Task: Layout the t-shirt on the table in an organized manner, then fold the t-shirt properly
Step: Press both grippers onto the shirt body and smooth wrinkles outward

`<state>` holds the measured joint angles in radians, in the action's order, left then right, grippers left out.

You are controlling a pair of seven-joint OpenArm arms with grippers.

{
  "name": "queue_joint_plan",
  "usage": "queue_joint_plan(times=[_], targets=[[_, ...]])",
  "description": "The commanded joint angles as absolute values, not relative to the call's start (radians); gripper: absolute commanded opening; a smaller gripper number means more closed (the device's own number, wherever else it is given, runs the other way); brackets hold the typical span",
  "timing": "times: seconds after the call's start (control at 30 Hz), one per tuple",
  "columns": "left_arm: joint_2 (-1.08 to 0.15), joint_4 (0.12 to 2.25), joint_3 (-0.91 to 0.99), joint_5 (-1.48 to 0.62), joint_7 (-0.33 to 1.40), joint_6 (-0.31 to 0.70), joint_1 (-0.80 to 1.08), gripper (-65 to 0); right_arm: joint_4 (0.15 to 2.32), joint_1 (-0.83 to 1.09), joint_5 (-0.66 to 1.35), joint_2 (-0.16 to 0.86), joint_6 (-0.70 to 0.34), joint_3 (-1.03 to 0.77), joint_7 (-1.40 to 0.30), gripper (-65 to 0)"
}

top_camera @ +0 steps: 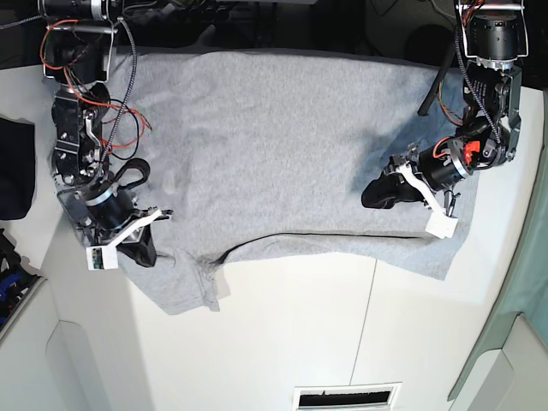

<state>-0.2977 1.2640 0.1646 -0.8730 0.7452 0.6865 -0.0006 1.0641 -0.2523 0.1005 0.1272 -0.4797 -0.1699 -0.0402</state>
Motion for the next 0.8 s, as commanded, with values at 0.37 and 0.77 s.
queue_joint_plan(times=[0.37, 0.77], targets=[[-0.181, 1.264, -0.007, -0.552, 0.615, 0.609, -0.15, -65.0, 1.074, -0.25, 0.093, 0.127, -0.475, 0.02, -0.091, -65.0], [-0.093, 1.018, -0.08, -0.419, 0.47, 0.516, -0.271, -65.0, 1.074, -0.217, 0.094, 0.132, -0.476, 0.02, -0.137, -65.0]])
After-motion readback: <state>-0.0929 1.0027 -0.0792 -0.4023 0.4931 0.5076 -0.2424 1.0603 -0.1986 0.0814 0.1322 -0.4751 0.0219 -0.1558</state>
